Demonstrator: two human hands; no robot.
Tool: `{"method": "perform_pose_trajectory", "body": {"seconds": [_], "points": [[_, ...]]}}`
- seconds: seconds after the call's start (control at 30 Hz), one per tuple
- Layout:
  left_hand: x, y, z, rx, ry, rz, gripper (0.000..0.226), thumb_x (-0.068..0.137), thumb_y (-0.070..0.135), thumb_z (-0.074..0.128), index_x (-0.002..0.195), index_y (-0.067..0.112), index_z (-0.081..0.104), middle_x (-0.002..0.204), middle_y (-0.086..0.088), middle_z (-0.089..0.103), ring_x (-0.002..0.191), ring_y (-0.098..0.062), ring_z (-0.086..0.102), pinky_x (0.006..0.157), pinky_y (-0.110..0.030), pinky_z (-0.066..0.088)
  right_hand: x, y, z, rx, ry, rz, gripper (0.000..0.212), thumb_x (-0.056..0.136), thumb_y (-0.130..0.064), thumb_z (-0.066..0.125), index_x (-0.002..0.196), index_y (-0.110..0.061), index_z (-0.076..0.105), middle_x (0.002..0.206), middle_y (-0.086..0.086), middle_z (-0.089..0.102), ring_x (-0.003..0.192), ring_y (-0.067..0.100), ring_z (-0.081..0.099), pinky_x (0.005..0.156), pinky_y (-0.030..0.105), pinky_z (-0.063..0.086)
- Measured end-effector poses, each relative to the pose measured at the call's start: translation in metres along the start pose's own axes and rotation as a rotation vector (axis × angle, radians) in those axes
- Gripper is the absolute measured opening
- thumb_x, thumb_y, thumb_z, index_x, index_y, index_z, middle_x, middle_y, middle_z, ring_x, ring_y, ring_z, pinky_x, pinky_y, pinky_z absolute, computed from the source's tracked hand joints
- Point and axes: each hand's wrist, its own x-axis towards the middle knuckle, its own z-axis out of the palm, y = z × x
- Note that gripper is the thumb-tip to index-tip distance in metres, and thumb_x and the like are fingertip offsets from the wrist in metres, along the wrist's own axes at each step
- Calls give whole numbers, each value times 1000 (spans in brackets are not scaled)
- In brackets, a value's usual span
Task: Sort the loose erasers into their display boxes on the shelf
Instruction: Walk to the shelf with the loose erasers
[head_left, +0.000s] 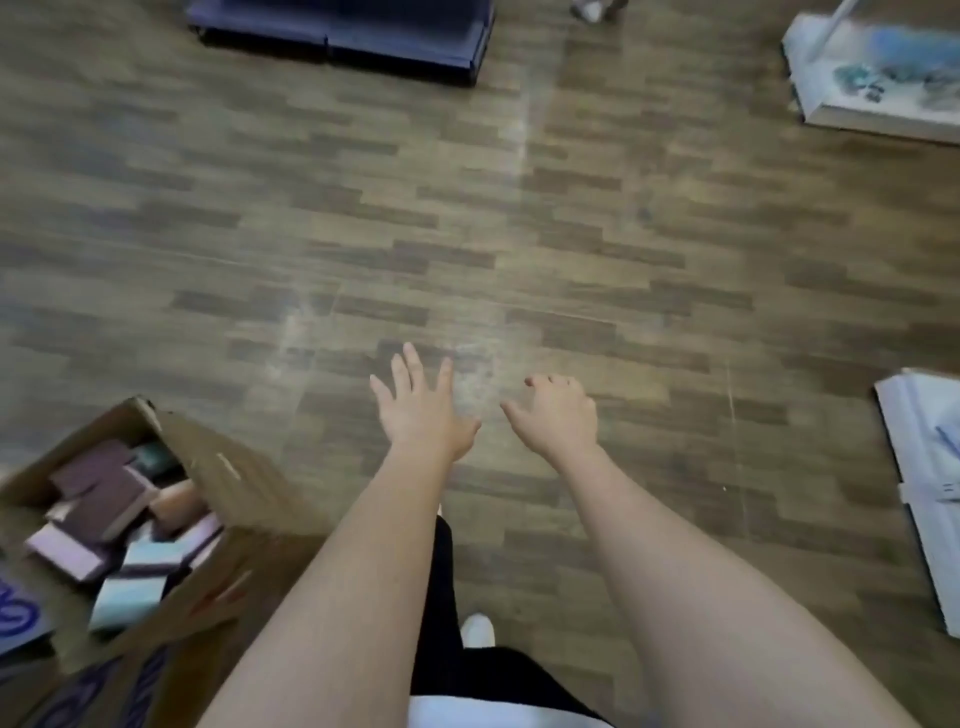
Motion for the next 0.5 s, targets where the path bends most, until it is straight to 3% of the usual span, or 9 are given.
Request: {"method": "perform_pose_trajectory", "body": {"seconds": [0.5], "points": [[137,-52,-22,-35,-114,75,77,92,62,25,148,24,-12,155,-15,-14,144,-30,-6,115,-50,3,134,-67,-12,-77,-229,-53,62,87,-43,61,139,-21,38,143,5,41,133,25,35,105,39,31]]}}
